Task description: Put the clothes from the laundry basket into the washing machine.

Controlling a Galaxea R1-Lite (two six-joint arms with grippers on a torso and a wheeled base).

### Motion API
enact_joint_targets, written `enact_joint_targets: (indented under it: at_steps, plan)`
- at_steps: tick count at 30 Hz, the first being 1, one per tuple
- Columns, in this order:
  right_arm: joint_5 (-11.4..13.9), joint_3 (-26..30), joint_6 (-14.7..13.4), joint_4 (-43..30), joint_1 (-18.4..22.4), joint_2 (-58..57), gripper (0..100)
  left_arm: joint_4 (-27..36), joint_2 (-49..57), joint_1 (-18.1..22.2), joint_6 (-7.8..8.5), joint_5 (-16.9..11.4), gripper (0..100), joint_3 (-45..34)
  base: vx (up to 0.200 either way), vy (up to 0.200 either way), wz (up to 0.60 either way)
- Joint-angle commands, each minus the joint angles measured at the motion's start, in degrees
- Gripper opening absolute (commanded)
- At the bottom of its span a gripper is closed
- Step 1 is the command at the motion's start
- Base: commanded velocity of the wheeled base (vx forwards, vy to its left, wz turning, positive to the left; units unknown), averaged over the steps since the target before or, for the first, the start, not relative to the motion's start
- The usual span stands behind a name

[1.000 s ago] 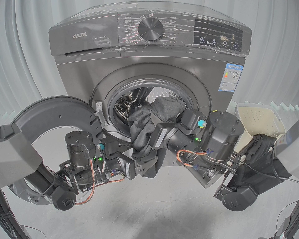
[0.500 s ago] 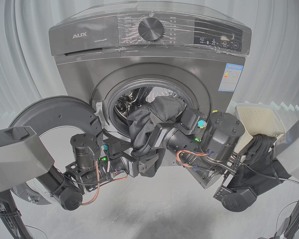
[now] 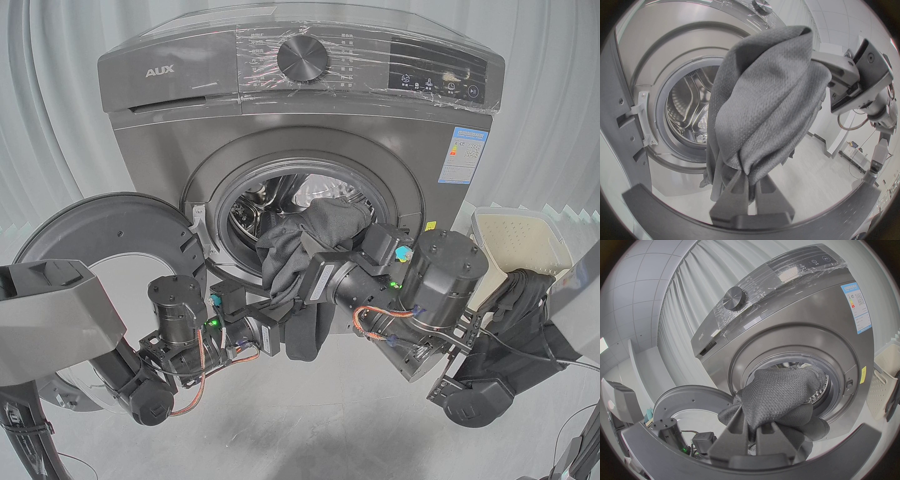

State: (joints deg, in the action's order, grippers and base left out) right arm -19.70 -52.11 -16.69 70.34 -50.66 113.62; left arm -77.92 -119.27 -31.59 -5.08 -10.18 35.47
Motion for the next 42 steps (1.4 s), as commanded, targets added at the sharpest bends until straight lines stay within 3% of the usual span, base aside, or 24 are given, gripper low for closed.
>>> enact_joint_targets:
  at_steps: [1,6,11,17,25,38,39,42]
  plan:
    - [-0.1,0.1,0.0,0.0,0.1,0.4,0,-1.3,0.4,-0.1,-0.01,0.1,0,-0.8,0.000,0.000,0.00]
    - [-0.1,0.1,0.3,0.0,1.0,0.9,0,-4.8,2.6,-1.2,0.07,0.1,0,-4.8,0.000,0.000,0.00]
    - [-0.1,0.3,0.6,0.8,1.7,1.1,0,-10.2,8.6,-2.9,0.25,-0.8,0,-14.9,0.000,0.000,0.00]
    - [-0.1,1.5,0.8,1.6,2.3,1.1,0,-10.8,15.2,-3.7,0.43,-1.4,0,-23.0,0.000,0.000,0.00]
    - [-0.1,2.4,0.9,2.6,2.4,1.2,0,-10.9,17.2,-3.0,1.57,-1.9,0,-22.7,0.000,0.000,0.00]
    - [0.6,7.8,0.9,4.6,2.7,0.8,0,-10.8,19.6,-2.9,0.95,-1.9,0,-19.7,0.000,0.000,0.00]
    - [0.6,8.3,0.9,4.8,2.7,0.8,100,-10.8,19.6,-2.8,0.86,-1.9,0,-19.2,0.000,0.000,0.00]
    - [0.6,9.9,0.8,4.1,2.8,0.6,100,-10.8,19.5,-2.7,0.78,-1.4,0,-17.9,0.000,0.000,0.00]
